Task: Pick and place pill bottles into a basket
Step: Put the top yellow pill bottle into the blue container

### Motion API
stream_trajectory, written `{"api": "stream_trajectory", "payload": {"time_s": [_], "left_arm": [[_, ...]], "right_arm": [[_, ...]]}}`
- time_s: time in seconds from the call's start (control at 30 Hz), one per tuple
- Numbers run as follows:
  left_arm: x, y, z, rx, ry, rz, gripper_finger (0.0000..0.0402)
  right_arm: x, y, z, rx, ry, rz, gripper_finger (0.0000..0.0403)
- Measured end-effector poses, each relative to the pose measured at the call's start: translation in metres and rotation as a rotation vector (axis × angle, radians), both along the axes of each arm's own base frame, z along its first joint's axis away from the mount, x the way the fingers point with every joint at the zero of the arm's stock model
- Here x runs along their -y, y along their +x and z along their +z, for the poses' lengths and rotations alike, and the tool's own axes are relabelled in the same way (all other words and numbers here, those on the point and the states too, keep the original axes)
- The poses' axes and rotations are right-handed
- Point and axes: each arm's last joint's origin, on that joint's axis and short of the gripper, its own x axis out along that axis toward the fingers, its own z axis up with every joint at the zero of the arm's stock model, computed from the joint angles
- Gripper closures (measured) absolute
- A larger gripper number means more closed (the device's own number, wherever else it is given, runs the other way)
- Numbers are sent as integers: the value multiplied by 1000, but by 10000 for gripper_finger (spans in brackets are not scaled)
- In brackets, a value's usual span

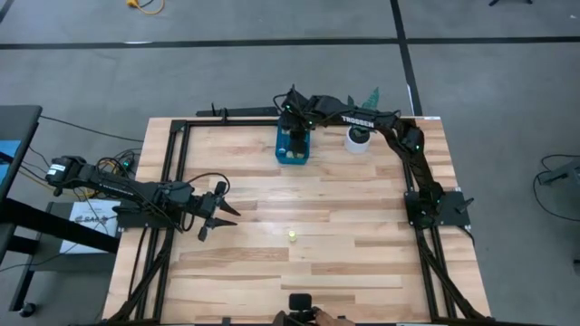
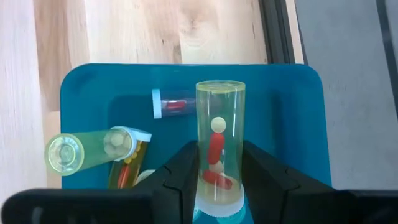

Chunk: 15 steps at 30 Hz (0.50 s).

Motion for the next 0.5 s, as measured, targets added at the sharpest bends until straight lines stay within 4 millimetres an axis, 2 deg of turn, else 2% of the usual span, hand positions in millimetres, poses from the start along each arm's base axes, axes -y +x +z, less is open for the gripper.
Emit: {"api": "stream_trajectory", "payload": {"time_s": [0.5], "left_arm": [[0,0,0,0,0,0,274]], "right_arm": [[0,1,0,-4,-25,-10,300]]}}
